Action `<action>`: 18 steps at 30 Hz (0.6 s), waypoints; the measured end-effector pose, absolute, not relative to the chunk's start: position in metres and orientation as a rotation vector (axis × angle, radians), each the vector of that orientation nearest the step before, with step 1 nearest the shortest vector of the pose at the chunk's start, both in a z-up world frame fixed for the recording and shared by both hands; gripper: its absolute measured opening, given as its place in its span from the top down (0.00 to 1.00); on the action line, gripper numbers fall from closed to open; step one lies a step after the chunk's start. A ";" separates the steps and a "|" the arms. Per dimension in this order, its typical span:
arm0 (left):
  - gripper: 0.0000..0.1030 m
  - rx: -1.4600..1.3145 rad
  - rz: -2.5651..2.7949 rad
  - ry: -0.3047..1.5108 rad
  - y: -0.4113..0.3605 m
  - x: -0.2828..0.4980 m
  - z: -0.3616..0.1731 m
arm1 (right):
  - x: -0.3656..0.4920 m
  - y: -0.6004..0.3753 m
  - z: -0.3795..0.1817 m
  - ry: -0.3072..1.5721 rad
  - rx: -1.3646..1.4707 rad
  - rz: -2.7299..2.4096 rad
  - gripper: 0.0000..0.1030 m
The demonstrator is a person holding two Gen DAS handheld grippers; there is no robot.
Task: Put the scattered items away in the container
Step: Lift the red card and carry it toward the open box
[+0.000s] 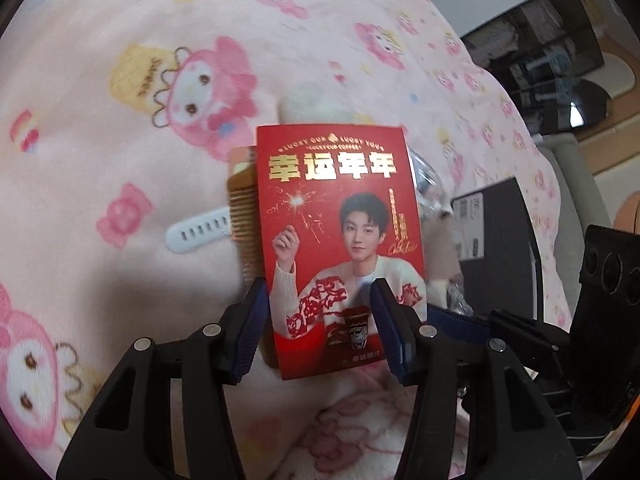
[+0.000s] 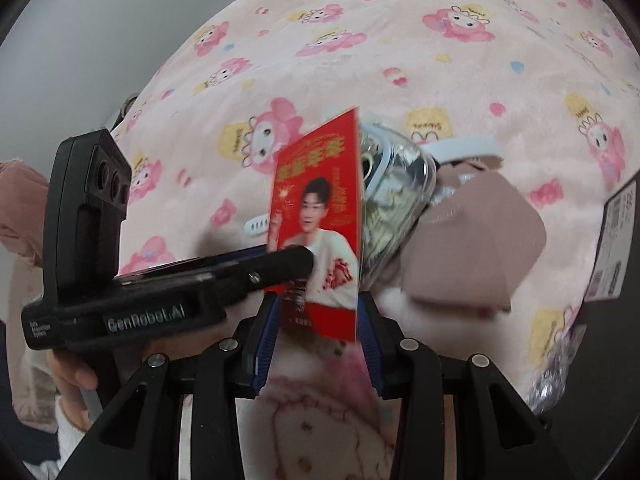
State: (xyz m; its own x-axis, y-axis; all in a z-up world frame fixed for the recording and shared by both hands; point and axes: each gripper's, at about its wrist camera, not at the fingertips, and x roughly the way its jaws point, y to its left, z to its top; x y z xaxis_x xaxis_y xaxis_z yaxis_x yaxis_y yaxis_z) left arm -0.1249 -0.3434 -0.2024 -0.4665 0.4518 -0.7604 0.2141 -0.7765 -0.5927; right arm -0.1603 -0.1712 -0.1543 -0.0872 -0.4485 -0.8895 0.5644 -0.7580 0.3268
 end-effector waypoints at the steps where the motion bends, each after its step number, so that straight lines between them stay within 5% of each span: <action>1: 0.49 -1.521 2.373 -0.980 -0.344 -0.123 -0.200 | -0.157 -0.169 -0.153 0.130 1.510 -1.901 0.66; 18: 0.49 -1.535 2.420 -1.022 -0.356 -0.139 -0.213 | -0.177 -0.172 -0.159 0.101 1.529 -1.923 0.66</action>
State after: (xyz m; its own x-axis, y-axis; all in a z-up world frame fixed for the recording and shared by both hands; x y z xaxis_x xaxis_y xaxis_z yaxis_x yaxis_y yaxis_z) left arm -0.1391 -0.3562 -0.2127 -0.4872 0.4163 -0.7677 0.2597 -0.7703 -0.5825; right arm -0.1766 -0.1725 -0.1594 -0.0892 -0.4479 -0.8896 0.5390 -0.7728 0.3351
